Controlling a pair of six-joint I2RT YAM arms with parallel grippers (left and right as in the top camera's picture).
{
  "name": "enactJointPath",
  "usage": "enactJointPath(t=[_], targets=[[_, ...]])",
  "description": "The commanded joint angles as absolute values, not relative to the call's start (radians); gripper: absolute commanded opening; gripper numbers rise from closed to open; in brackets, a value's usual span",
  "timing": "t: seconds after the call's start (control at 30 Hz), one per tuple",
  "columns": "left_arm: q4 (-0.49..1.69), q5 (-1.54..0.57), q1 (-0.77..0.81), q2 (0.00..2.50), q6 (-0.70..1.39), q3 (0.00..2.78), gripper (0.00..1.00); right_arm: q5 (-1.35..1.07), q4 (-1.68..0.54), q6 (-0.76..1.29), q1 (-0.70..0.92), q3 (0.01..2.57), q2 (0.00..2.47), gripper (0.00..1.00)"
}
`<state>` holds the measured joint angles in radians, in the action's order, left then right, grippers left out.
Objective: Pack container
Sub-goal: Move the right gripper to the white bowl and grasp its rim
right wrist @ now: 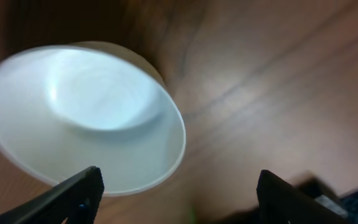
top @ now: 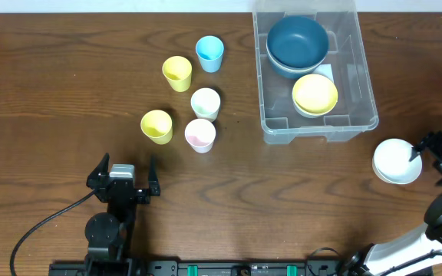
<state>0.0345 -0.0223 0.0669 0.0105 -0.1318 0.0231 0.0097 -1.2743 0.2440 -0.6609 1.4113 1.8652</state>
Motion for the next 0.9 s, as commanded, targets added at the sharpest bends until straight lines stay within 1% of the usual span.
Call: enactJointPath(t=[0.0, 0.33, 0.4, 0.43, 0.47, 0.5, 0.53, 0.67, 0.7, 0.83, 0.87], targets=[[0.071, -0.010, 0.062, 0.006, -0.142, 0.004, 0.98, -0.024, -1.229, 0.233, -0.653, 1.343, 1.842, 0.80], [0.071, -0.010, 0.062, 0.006, -0.142, 0.004, 0.98, -0.053, -1.018, 0.269, -0.654, 1.211, 1.842, 0.77], [0.071, -0.010, 0.062, 0.006, -0.142, 0.004, 0.98, -0.053, -0.987, 0.269, -0.654, 1.191, 1.842, 0.74], [0.071, -0.010, 0.062, 0.006, -0.142, 0.004, 0.98, -0.053, -0.978, 0.269, -0.654, 1.186, 1.842, 0.71], [0.071, -0.010, 0.062, 0.006, -0.142, 0.004, 0.98, -0.052, -0.968, 0.269, -0.655, 1.184, 1.842, 0.66], [0.071, -0.010, 0.062, 0.006, -0.142, 0.004, 0.98, -0.052, -0.962, 0.269, -0.654, 1.184, 1.842, 0.58], [0.071, -0.010, 0.062, 0.006, -0.142, 0.004, 0.98, -0.053, -0.957, 0.270, -0.654, 1.184, 1.842, 0.46], [0.071, -0.010, 0.062, 0.006, -0.142, 0.004, 0.98, -0.052, -0.947, 0.269, -0.656, 1.184, 1.842, 0.19], [0.071, -0.010, 0.062, 0.006, -0.142, 0.004, 0.98, -0.052, -0.946, 0.269, -0.659, 1.184, 1.842, 0.14], [0.071, -0.010, 0.062, 0.006, -0.142, 0.004, 0.98, -0.049, -0.930, 0.271, -0.677, 1.184, 1.842, 0.01], [0.071, -0.010, 0.062, 0.006, -0.142, 0.004, 0.98, -0.050, -0.922, 0.277, -0.682, 1.184, 1.842, 0.01]])
